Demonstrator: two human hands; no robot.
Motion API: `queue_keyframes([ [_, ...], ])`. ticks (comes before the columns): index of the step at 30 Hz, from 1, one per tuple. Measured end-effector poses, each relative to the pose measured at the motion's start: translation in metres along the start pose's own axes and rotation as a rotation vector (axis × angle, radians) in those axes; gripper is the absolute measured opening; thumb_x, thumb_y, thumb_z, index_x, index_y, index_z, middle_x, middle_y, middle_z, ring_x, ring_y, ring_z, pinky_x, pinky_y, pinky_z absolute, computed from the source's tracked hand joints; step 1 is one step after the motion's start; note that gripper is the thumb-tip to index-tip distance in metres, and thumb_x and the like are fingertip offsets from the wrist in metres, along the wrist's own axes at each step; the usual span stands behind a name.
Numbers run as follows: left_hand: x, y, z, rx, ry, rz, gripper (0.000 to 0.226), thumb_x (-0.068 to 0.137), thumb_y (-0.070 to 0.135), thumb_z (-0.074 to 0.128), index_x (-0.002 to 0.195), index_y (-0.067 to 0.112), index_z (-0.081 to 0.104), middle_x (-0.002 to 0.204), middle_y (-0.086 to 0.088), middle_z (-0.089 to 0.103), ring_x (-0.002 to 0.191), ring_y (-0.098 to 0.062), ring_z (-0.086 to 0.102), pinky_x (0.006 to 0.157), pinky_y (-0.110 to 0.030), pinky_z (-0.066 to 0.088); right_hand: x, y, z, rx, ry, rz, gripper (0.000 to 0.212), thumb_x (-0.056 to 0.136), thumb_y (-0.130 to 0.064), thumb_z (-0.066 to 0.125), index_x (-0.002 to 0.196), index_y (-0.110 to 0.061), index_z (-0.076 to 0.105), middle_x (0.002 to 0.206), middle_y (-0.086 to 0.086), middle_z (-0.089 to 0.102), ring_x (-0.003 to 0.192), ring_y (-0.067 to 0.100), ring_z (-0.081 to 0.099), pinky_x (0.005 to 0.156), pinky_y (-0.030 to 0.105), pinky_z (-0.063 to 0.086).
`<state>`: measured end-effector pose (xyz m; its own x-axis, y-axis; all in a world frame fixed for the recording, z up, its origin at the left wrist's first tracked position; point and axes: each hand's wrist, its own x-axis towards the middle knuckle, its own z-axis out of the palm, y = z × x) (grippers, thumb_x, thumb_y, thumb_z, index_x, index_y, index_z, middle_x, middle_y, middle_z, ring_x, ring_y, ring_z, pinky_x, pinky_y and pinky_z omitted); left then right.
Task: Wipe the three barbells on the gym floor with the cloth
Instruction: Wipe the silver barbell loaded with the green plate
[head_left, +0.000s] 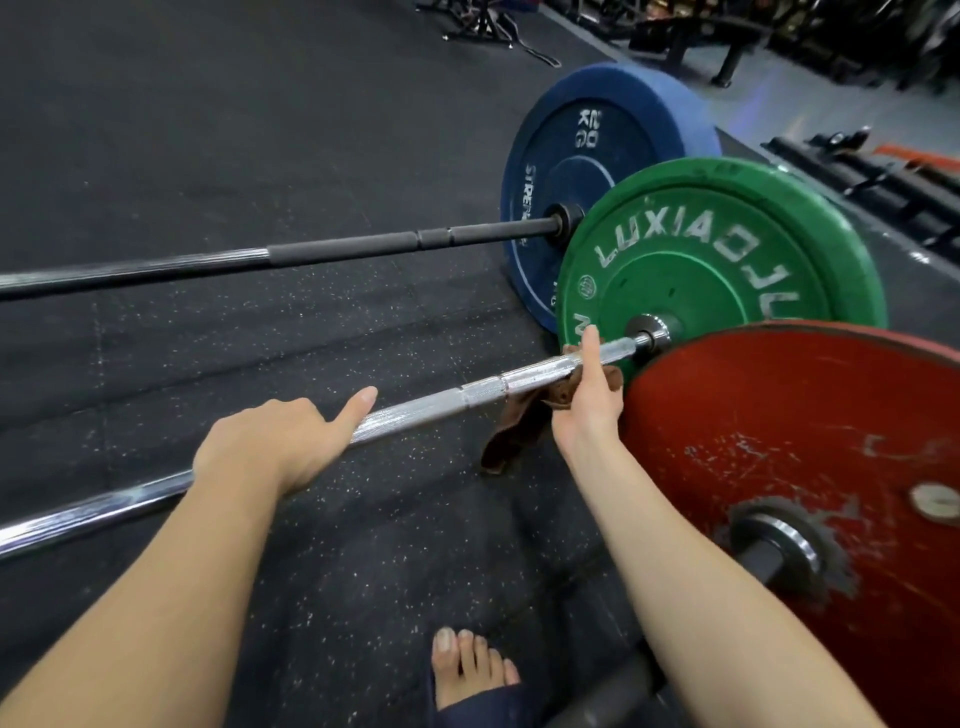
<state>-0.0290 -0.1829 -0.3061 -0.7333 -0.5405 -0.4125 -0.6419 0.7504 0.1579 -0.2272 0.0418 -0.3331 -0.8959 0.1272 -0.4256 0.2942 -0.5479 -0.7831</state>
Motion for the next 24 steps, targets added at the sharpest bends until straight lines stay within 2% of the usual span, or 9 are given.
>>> queue_keyframes([
  [3,0.0,-0.002,0.0,-0.001,0.015,0.009,0.101,0.079,0.091,-0.005,0.096,0.024,0.068,0.091,0.001,0.063,0.092,-0.027,0.06,0.084,-0.042,0.043,0.01,-0.01,0.008,0.0,0.051,-0.022,0.058,0.067,-0.042,0.095,0.111,-0.018,0.068,0.107,0.004,0.077,0.096,0.027,0.075,0.088,0.052,0.061],
  [6,-0.002,-0.001,-0.002,-0.017,0.014,0.006,0.099,0.08,0.092,-0.003,0.089,0.023,0.067,0.089,0.001,0.064,0.089,-0.026,0.06,0.084,-0.041,0.044,0.012,-0.012,0.015,-0.015,0.077,-0.012,0.066,0.059,-0.055,0.094,0.11,-0.023,0.066,0.105,-0.001,0.077,0.096,0.025,0.075,0.088,0.051,0.061],
  [11,-0.001,0.0,-0.002,-0.023,0.003,0.002,0.099,0.08,0.092,-0.002,0.086,0.022,0.067,0.088,0.0,0.064,0.087,-0.025,0.06,0.084,-0.041,0.044,0.01,-0.003,0.006,-0.016,-0.022,-0.003,0.064,0.072,-0.044,0.091,0.126,-0.025,0.062,0.12,0.001,0.074,0.109,0.024,0.071,0.092,0.049,0.059],
  [13,0.0,-0.001,-0.001,-0.027,0.003,0.001,0.1,0.079,0.092,-0.002,0.084,0.022,0.068,0.088,0.0,0.065,0.087,-0.025,0.061,0.084,-0.041,0.045,0.005,0.003,0.005,-0.022,-0.017,0.009,0.058,0.075,-0.04,0.09,0.122,-0.023,0.061,0.119,0.004,0.074,0.108,0.024,0.072,0.093,0.049,0.059],
  [16,-0.001,0.0,-0.002,-0.019,0.016,0.007,0.099,0.079,0.092,-0.003,0.085,0.023,0.068,0.089,0.001,0.064,0.089,-0.025,0.061,0.085,-0.041,0.045,0.005,-0.001,0.006,-0.007,-0.002,0.001,0.056,0.072,-0.044,0.091,0.115,-0.022,0.063,0.111,0.002,0.075,0.101,0.022,0.072,0.092,0.049,0.059],
  [19,-0.003,0.0,-0.001,-0.01,0.03,0.009,0.098,0.08,0.091,-0.003,0.087,0.023,0.068,0.089,0.001,0.063,0.091,-0.027,0.06,0.084,-0.041,0.044,0.014,-0.01,0.006,0.013,-0.027,-0.047,0.063,0.069,-0.045,0.092,0.123,-0.029,0.065,0.115,-0.004,0.075,0.106,0.021,0.072,0.096,0.049,0.057],
  [24,-0.002,0.0,-0.002,-0.011,0.032,0.013,0.099,0.08,0.091,-0.003,0.085,0.023,0.068,0.088,0.001,0.064,0.09,-0.027,0.06,0.084,-0.041,0.044,0.017,-0.008,0.001,-0.023,-0.119,-0.06,0.055,0.079,-0.04,0.087,0.129,-0.034,0.063,0.123,-0.006,0.072,0.114,0.019,0.069,0.101,0.05,0.054],
])
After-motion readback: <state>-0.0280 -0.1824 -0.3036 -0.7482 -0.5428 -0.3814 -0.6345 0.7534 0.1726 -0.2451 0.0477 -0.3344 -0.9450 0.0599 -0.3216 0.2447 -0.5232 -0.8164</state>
